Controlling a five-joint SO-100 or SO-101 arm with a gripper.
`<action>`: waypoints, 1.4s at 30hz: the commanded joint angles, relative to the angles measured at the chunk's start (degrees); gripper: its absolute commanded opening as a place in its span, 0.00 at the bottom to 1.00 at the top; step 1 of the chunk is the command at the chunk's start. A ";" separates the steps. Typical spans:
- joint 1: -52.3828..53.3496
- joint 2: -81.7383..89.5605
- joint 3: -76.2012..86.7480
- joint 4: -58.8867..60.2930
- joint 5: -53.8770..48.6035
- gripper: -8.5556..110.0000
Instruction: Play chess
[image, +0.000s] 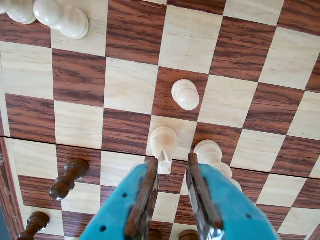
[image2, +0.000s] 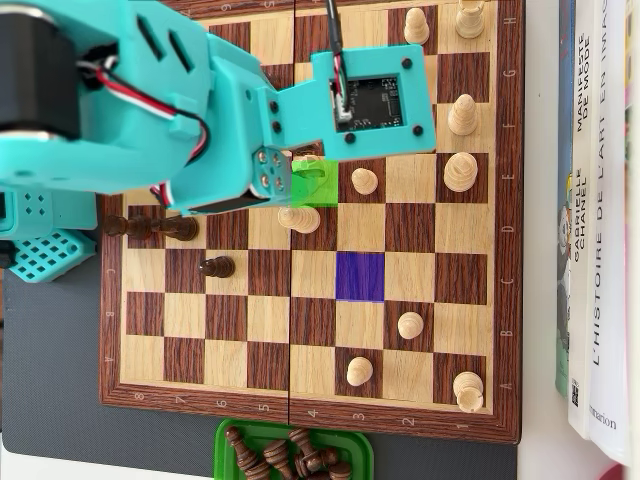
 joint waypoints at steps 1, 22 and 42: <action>0.44 2.99 -2.81 -0.18 -0.18 0.16; 4.39 25.05 5.45 -2.29 -0.18 0.16; 7.21 58.71 40.52 -38.32 -0.18 0.16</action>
